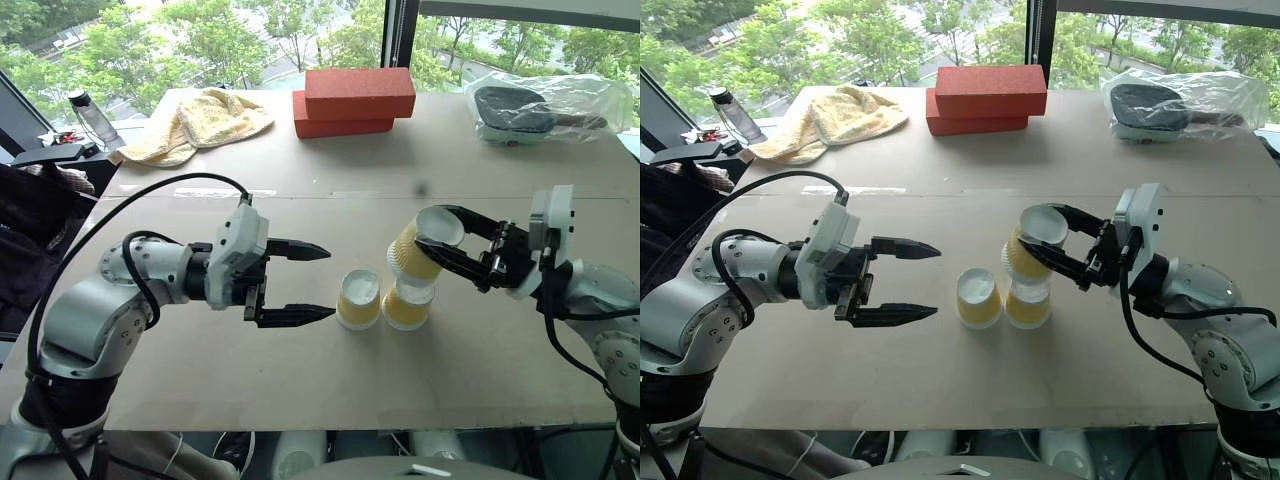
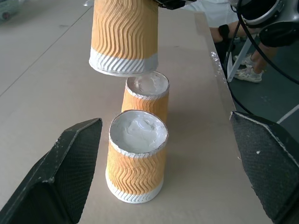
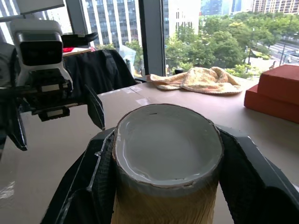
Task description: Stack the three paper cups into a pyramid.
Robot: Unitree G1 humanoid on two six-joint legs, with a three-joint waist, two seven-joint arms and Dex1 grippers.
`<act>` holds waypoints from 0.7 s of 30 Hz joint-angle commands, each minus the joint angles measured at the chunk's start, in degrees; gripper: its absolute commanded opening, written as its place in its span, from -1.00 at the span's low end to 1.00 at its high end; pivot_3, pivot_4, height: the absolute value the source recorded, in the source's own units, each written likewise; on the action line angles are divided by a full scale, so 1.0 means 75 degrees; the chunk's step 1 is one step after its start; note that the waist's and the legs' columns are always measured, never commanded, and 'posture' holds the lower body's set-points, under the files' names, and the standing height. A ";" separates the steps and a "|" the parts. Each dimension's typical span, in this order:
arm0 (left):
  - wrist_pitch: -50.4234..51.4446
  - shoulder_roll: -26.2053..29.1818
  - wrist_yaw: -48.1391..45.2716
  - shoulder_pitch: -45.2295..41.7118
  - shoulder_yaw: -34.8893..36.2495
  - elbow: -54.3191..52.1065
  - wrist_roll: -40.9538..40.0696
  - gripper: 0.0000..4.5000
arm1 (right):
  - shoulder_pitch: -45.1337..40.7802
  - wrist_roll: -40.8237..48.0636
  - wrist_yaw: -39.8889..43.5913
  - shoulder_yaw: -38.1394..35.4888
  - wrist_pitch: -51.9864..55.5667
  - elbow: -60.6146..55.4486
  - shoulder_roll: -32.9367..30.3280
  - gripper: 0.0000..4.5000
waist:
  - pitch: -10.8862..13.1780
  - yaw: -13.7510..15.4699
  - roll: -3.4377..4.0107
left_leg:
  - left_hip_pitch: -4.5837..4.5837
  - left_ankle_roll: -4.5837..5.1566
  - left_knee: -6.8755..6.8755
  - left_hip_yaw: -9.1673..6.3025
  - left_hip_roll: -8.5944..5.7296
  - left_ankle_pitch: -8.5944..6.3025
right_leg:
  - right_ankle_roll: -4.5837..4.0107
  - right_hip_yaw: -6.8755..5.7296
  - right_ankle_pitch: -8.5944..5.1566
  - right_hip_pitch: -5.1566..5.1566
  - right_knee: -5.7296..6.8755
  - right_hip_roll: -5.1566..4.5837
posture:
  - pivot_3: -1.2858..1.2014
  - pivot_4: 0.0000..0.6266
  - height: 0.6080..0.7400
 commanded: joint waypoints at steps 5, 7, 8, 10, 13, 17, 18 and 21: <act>-0.0129 0.0105 0.0272 0.0235 0.0213 -0.0479 0.0030 1.00 | -0.0357 0.0231 0.0333 0.0294 0.0239 -0.0273 -0.0077 0.00 | 0.0002 0.0059 -0.0002 | -0.0002 0.0000 0.0000 -0.0003 0.0001 0.0000 | 0.0000 0.0000 0.0000 -0.0001 0.0000 0.0001 | 0.03 -0.52 0.85; -0.0179 0.0171 0.0300 0.0336 0.0194 -0.0493 0.0162 1.00 | -0.0385 0.0186 0.0364 0.0403 0.0240 -0.0229 0.0003 0.00 | 0.0002 0.0062 -0.0003 | -0.0002 0.0001 0.0000 -0.0004 0.0001 0.0000 | 0.0000 0.0000 0.0000 -0.0001 0.0001 0.0002 | 0.03 -0.52 0.85; -0.0190 0.0171 0.0313 0.0372 0.0197 -0.0497 0.0166 1.00 | -0.0385 0.0082 0.0439 0.0502 0.0202 -0.0204 0.0003 0.00 | 0.0002 0.0060 -0.0003 | -0.0002 0.0001 0.0000 -0.0005 0.0001 0.0000 | 0.0000 0.0000 0.0000 -0.0001 0.0001 0.0002 | 0.03 -0.52 0.85; -0.0182 0.0157 0.0349 0.0392 0.0196 -0.0511 0.0114 1.00 | -0.0434 -0.0055 0.0533 0.0661 0.0171 -0.0153 0.0021 0.00 | 0.0002 0.0064 -0.0003 | -0.0002 0.0001 0.0000 -0.0004 0.0001 -0.0001 | 0.0000 -0.0001 0.0000 -0.0001 0.0001 0.0003 | 0.03 -0.52 0.85; -0.0178 0.0144 0.0390 0.0400 0.0191 -0.0521 0.0076 1.00 | -0.0582 -0.0261 0.0591 0.0791 0.0082 -0.0032 0.0084 0.00 | 0.0002 0.0070 -0.0004 | -0.0002 0.0001 0.0000 -0.0002 0.0001 -0.0001 | 0.0000 -0.0004 0.0000 -0.0001 0.0001 0.0001 | 0.03 -0.52 0.85; -0.0177 0.0134 0.0425 0.0382 0.0173 -0.0532 0.0065 1.00 | -0.0611 -0.0537 0.0714 0.0875 -0.0037 0.0101 0.0143 0.00 | 0.0003 0.0079 -0.0004 | -0.0002 0.0001 0.0000 -0.0002 0.0000 -0.0001 | 0.0000 -0.0007 0.0000 -0.0001 0.0000 0.0001 | 0.03 -0.52 0.85; -0.0179 0.0135 0.0430 0.0381 0.0174 -0.0533 0.0057 1.00 | -0.0615 -0.0599 0.0738 0.0891 -0.0066 0.0121 0.0148 0.00 | 0.0003 0.0079 -0.0004 | -0.0002 0.0002 0.0000 -0.0002 0.0000 -0.0001 | 0.0000 -0.0007 0.0000 -0.0001 0.0000 0.0002 | 0.03 -0.52 0.85; -0.0191 0.0125 0.0435 0.0359 0.0165 -0.0506 0.0049 1.00 | -0.0644 -0.0745 0.0791 0.0891 -0.0143 0.0181 0.0173 0.75 | 0.0003 0.0080 -0.0004 | -0.0002 0.0001 0.0000 -0.0002 0.0000 -0.0001 | 0.0000 -0.0007 0.0000 -0.0001 0.0001 0.0002 | 0.03 -0.52 0.85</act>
